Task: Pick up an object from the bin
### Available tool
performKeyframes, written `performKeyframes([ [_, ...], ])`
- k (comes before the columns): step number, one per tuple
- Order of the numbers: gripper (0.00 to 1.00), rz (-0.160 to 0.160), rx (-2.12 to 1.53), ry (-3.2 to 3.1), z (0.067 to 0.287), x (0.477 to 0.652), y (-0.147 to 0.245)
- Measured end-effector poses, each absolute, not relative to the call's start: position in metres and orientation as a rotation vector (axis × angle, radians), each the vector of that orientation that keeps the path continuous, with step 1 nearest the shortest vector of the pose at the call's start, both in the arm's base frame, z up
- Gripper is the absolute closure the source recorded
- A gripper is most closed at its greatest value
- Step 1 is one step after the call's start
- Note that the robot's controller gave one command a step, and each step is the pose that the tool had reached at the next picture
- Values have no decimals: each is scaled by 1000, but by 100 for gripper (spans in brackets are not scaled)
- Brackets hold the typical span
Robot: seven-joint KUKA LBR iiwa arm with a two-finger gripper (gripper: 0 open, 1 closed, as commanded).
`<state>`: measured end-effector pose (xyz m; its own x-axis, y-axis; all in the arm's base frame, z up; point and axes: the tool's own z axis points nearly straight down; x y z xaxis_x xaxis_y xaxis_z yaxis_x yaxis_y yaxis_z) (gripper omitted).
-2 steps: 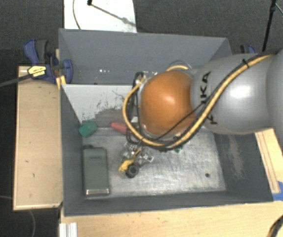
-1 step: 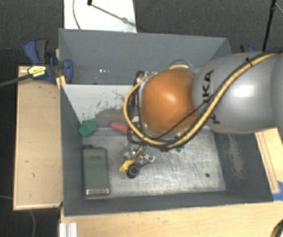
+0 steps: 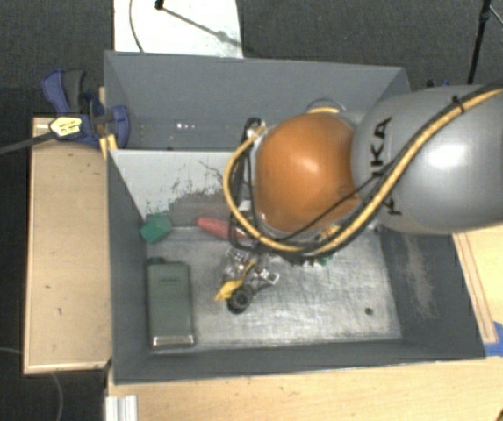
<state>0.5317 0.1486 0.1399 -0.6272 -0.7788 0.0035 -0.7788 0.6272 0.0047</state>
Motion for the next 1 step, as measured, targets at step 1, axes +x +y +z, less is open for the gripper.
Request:
performKeyframes([
  [1, 100, -1, 1356, -2837, 158, 534, 149],
])
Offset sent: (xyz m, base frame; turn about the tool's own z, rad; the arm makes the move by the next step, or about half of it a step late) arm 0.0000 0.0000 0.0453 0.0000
